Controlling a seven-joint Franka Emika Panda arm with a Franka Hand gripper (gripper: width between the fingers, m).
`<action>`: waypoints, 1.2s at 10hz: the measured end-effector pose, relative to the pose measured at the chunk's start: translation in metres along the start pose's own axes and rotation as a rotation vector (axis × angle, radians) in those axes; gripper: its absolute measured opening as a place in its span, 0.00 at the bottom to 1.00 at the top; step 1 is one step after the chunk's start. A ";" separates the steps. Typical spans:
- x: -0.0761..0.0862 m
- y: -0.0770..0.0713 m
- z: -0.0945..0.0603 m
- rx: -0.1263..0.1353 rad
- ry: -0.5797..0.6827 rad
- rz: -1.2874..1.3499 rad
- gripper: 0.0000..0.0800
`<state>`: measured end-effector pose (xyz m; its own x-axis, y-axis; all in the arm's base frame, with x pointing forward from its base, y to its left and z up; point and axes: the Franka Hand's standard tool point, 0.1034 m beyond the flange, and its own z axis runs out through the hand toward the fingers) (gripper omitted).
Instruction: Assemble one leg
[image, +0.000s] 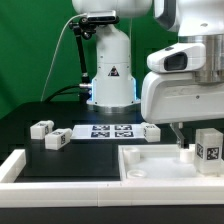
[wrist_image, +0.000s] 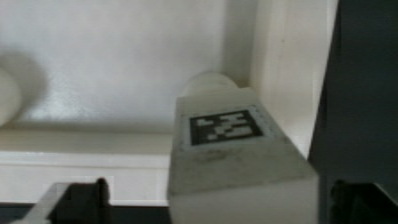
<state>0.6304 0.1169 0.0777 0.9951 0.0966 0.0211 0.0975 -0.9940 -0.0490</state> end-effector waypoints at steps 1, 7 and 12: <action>0.000 0.000 0.000 0.001 0.000 0.006 0.48; -0.001 0.001 0.001 0.024 0.011 0.261 0.36; -0.004 0.006 0.002 0.059 0.036 0.866 0.36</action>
Offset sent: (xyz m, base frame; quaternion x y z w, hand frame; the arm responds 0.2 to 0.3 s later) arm 0.0000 0.0000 0.0000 0.0000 0.0000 0.0799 0.9968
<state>0.6272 0.1108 0.0757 0.7186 -0.6953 -0.0159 -0.6921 -0.7127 -0.1146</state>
